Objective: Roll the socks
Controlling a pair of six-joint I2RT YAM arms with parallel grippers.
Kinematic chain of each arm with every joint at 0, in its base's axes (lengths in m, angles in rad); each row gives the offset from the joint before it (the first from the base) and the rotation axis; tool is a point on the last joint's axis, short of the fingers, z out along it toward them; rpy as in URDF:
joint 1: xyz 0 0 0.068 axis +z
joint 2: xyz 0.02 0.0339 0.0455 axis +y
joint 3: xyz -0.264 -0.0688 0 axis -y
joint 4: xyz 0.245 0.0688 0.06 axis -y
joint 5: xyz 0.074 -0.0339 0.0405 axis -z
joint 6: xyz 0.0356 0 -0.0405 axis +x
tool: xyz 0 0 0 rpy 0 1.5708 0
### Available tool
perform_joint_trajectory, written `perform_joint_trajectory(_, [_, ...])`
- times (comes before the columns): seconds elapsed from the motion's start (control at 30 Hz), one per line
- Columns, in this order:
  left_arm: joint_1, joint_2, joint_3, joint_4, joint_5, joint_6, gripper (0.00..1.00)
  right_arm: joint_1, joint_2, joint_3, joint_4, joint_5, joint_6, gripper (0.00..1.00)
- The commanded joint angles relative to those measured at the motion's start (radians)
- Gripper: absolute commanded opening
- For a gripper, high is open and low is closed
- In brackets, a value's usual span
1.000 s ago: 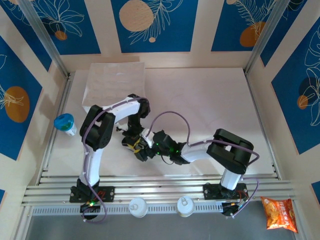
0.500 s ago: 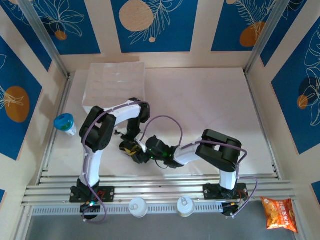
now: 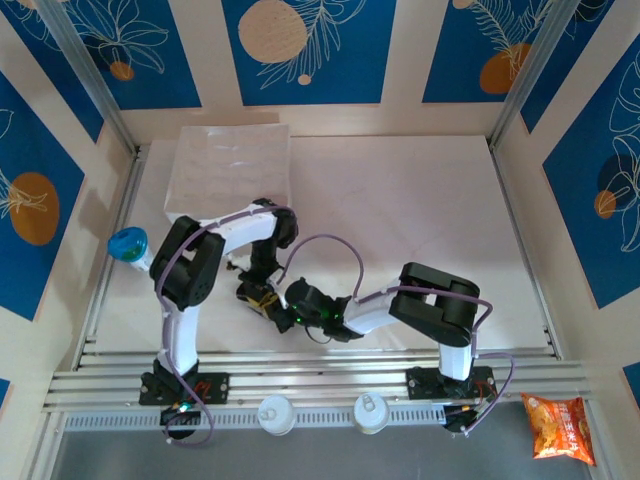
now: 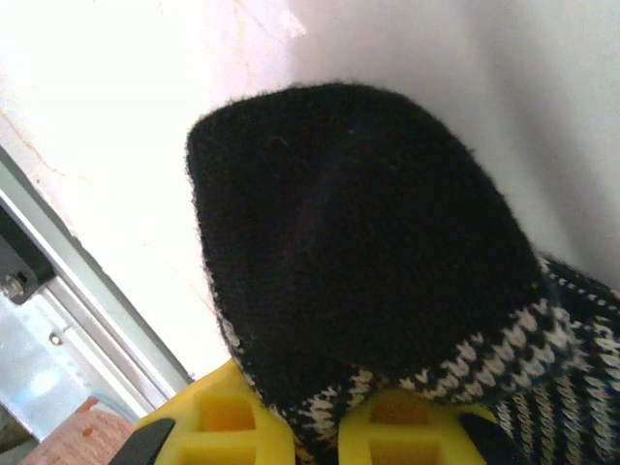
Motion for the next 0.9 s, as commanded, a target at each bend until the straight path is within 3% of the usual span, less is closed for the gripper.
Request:
perform_joint_trajectory(0.0, [-0.020, -0.033, -0.048, 0.183, -0.046, -0.019, 0.22, -0.006, 0.043, -0.048, -0.136, 0.025, 0.061, 0.00])
perform_joint_trajectory(0.13, [-0.020, -0.176, -0.121, 0.271, -0.078, -0.015, 0.69, -0.003, 0.047, -0.136, -0.102, 0.001, 0.109, 0.00])
perform_joint_trajectory(0.23, [-0.018, -0.284, -0.177, 0.345, -0.114, 0.006, 0.81, -0.004, 0.077, -0.212, -0.037, -0.004, 0.168, 0.00])
perform_joint_trajectory(0.37, [-0.007, -0.441, -0.278, 0.448, -0.181, 0.064, 0.83, -0.014, 0.128, -0.280, 0.053, -0.016, 0.249, 0.00])
perform_joint_trajectory(0.47, [0.008, -0.555, -0.387, 0.553, -0.204, 0.137, 0.79, -0.022, 0.145, -0.305, 0.085, -0.025, 0.300, 0.00])
perform_joint_trajectory(0.63, [0.021, -0.717, -0.574, 0.698, -0.127, 0.269, 0.67, -0.038, 0.127, -0.293, 0.039, -0.069, 0.360, 0.00])
perform_joint_trajectory(0.87, [0.004, -0.820, -0.750, 0.827, -0.018, 0.279, 0.59, -0.070, 0.138, -0.267, -0.029, -0.132, 0.429, 0.00])
